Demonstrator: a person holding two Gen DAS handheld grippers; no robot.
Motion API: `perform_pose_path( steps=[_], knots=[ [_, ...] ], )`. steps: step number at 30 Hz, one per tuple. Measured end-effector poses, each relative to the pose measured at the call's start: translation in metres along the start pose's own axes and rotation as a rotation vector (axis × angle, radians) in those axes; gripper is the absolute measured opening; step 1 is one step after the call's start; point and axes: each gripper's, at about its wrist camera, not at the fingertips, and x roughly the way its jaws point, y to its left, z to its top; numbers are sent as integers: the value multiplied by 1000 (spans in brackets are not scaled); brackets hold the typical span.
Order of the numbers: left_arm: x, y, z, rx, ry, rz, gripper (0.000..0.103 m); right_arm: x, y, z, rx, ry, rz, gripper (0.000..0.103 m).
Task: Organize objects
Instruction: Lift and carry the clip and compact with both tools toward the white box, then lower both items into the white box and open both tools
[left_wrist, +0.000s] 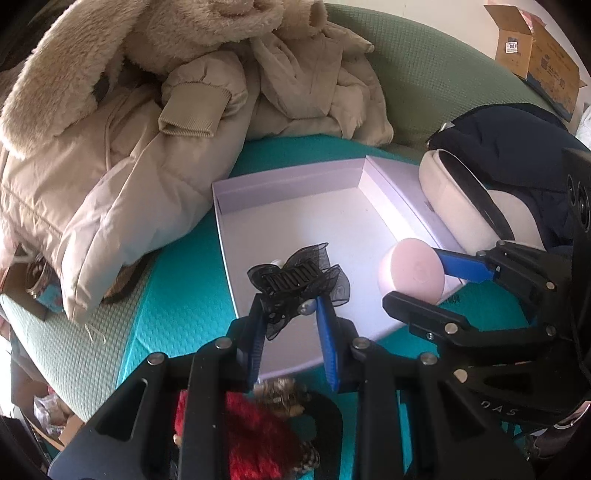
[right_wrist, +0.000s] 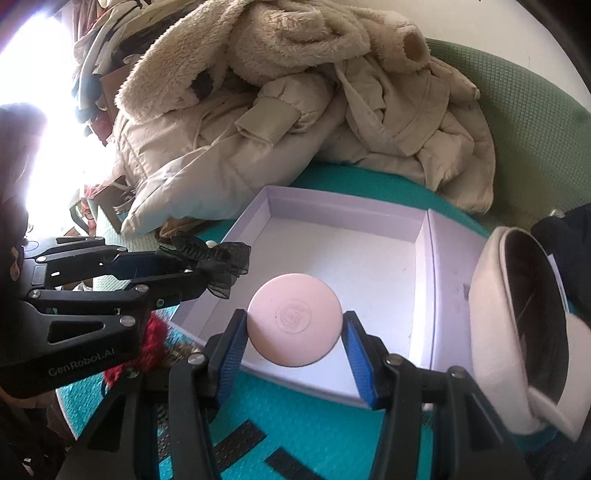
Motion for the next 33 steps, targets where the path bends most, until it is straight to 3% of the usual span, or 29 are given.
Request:
perform_pose_path(
  steps=[19,33],
  knots=[
    [69,9,61,29,25,50,26,59,-44,44,24,28,-89,52],
    [124,10,94,41,42,124,26,102,-73,53,32,69,-167,52]
  ],
)
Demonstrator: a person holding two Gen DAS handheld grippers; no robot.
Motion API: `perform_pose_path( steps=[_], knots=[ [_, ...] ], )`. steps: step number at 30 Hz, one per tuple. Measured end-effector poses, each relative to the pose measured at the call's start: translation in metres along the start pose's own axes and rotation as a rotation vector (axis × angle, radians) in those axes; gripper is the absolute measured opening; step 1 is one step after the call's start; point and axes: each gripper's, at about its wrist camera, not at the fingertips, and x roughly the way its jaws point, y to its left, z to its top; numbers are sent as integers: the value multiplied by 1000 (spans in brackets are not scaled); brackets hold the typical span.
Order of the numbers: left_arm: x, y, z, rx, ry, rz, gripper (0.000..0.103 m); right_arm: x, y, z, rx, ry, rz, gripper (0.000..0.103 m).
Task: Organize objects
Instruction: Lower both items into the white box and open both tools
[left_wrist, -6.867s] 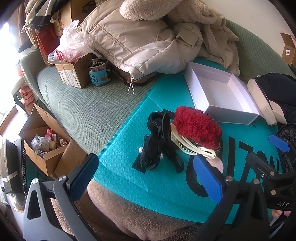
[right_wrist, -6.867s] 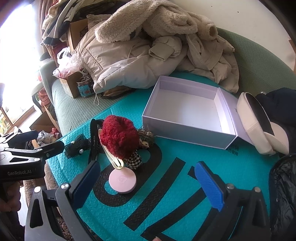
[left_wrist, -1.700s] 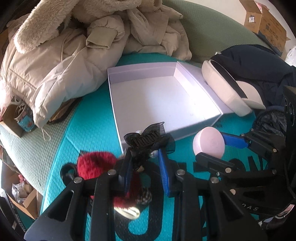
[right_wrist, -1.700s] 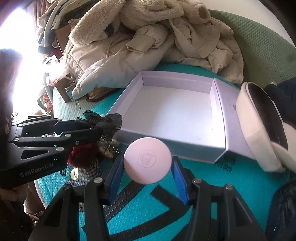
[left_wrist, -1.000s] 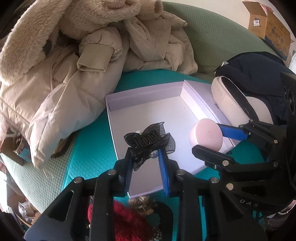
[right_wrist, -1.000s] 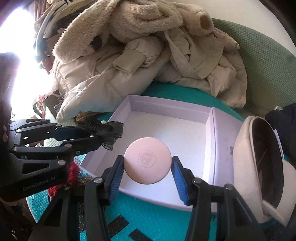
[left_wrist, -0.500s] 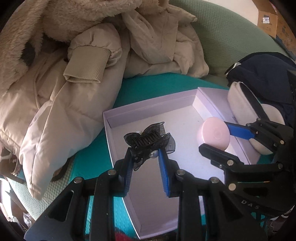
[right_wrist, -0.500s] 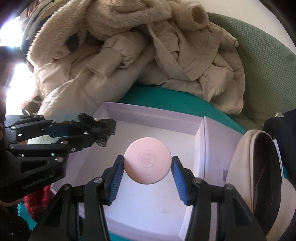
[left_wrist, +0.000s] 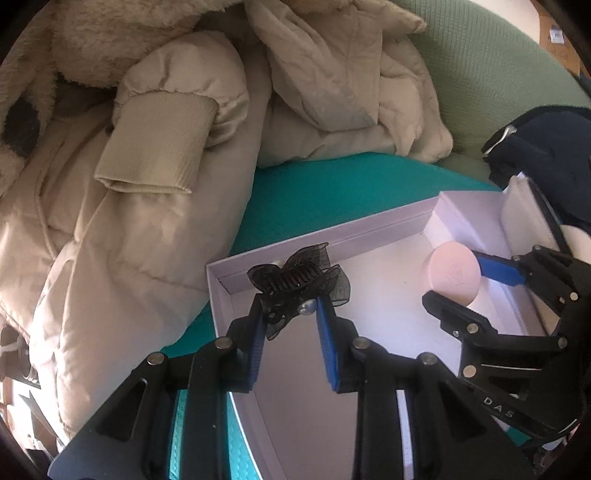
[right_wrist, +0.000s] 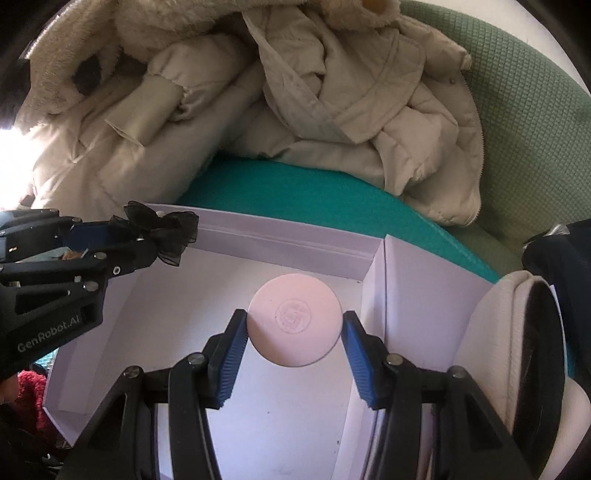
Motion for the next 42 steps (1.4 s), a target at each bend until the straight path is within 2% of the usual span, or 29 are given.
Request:
perform_pose_path(
  steps=[6,19,23,26,28,42],
  knots=[
    [20,-6,2,20,35,13,26,18,0,0,-19,39,-18,52],
    [44,-8,-2,15,107,27,26,26,8,-1,-56,80,-44,52],
    [45,-12,-2,32,115,45,35,25,8,-2,-50,86,-46,53],
    [44,-13,-3,33,124,42,37,23,7,-3,-36,88,-39,56],
    [43,-12,-3,22,132,39,41,19,5,-4,-22,89,-42,61],
    [-8,-1,1,-20,69,38,43,-28,-2,3,6,23,-52,61]
  ],
)
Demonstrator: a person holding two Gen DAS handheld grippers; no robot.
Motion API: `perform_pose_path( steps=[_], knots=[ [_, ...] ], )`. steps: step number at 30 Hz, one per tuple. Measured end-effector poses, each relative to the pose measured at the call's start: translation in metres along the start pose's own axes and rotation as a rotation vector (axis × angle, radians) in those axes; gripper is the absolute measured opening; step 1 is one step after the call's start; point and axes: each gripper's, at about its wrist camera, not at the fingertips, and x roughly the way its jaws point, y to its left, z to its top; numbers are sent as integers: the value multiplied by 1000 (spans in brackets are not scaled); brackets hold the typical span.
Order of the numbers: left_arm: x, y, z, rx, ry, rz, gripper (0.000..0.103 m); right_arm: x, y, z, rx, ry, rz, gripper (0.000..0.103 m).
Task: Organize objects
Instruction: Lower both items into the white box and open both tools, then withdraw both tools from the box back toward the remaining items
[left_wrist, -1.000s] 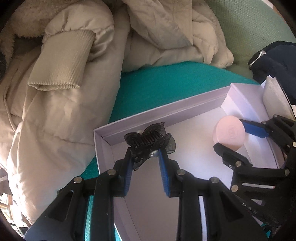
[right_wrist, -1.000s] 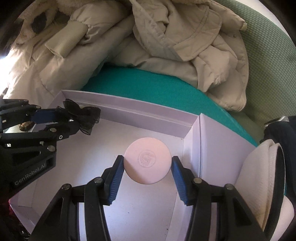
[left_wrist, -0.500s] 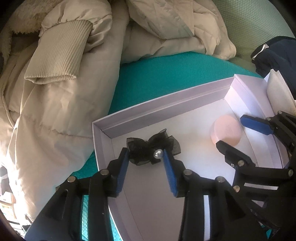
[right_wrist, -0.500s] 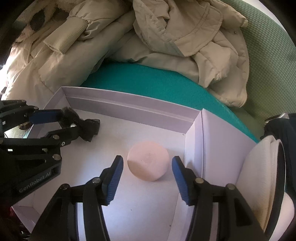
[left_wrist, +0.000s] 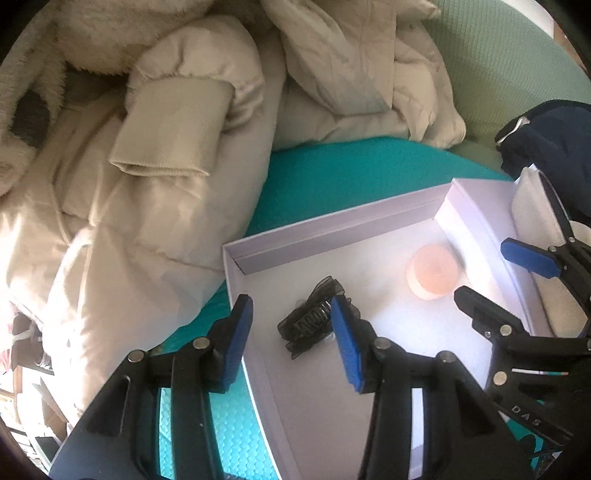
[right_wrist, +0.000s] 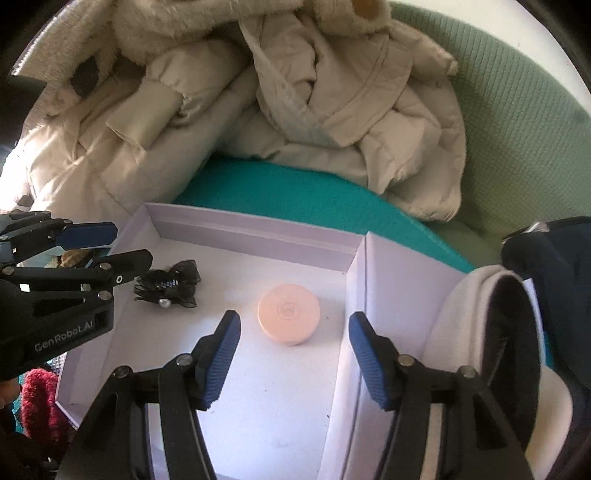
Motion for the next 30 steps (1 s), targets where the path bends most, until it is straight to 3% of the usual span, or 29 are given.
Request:
perform_pose_path(
  steps=[10,14,30],
  knots=[
    [-50,11,-14,-14,-51,5,43,-50,5,1,-2,-88,-15,61],
    [-73,14,-24,-9,-87,47,45,-73,12,-4,-7,-111,-15,61],
    [-139,25,-55,-32,-155,26,47,-135,27,-32,-12,-166,-21,62]
  ],
)
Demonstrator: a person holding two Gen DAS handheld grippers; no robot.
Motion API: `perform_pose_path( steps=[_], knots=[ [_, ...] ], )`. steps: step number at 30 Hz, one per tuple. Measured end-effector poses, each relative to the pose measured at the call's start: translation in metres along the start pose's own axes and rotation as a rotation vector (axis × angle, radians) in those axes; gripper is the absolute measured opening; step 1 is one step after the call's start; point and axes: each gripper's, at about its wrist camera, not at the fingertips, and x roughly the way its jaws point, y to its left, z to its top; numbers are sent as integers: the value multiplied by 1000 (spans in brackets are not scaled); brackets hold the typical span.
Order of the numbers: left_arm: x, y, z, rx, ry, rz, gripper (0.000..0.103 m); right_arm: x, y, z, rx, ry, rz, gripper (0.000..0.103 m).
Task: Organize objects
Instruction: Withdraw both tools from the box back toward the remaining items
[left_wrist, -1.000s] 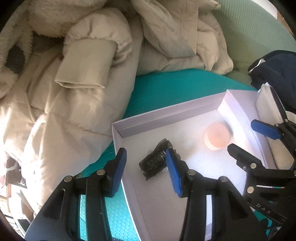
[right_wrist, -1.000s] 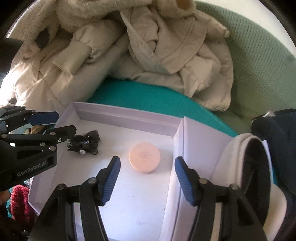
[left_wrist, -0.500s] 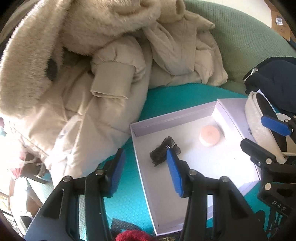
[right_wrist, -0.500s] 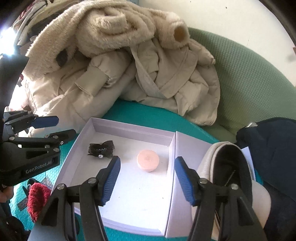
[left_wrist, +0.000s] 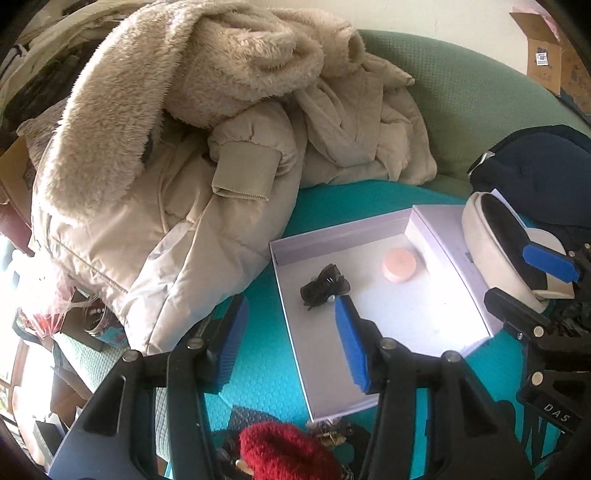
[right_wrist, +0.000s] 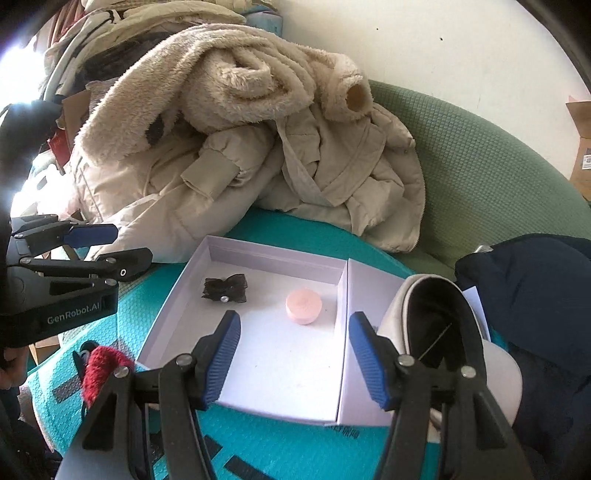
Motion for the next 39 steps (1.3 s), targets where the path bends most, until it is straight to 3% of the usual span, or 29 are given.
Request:
perform_pose_path(
  steps=[14,29,39],
  knots=[
    [-49,22,-45,-39,-32,17,50,-34,28,-23,-7,-3,17,62],
    [-70,30,-104,-81,11,39,51,-53,60,-61,-41,25,67,63],
    [-81,22,-144,-104,44,17,51,-68,73,-86,-79,38,86,63]
  ],
)
